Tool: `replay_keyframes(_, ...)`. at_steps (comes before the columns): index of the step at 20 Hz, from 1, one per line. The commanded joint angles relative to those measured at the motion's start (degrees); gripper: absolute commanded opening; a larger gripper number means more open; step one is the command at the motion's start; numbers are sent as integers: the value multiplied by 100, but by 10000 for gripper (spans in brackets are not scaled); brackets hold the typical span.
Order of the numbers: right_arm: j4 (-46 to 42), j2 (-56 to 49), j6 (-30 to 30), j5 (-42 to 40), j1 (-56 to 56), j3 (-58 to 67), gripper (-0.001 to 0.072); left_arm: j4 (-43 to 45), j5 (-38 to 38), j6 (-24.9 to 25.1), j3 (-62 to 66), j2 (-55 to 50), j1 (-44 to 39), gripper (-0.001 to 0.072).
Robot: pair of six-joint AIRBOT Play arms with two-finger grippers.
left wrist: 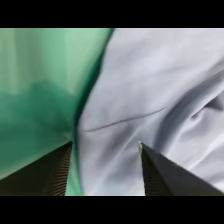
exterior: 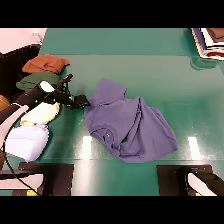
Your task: Fold the shirts.
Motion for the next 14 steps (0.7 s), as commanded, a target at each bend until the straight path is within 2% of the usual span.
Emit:
replay_keyframes(1,0,-4,4,0,-2,0,15,-260,37,179,-13,-72,0,499)
replay_keyframes(3,0,-7,4,0,-2,0,15,-258,92,179,-13,-72,-7,498)
replay_keyframes(4,0,-7,7,0,-2,0,15,-260,114,181,-13,-72,-7,390)
replay_keyframes(5,0,-7,7,0,-2,0,15,-260,140,186,-13,-72,-7,171)
replay_keyframes(6,0,-7,7,2,-2,0,15,-262,170,188,-11,-72,-7,27)
replay_keyframes(9,-120,-11,7,179,-4,-4,15,-103,-13,175,271,-35,2,23)
replay_keyframes(12,-549,-153,179,1198,-74,-133,15,813,-79,109,916,354,2,23)
replay_keyframes(14,-566,-109,221,1545,-302,-828,16,1497,-153,-35,1416,619,2,24)
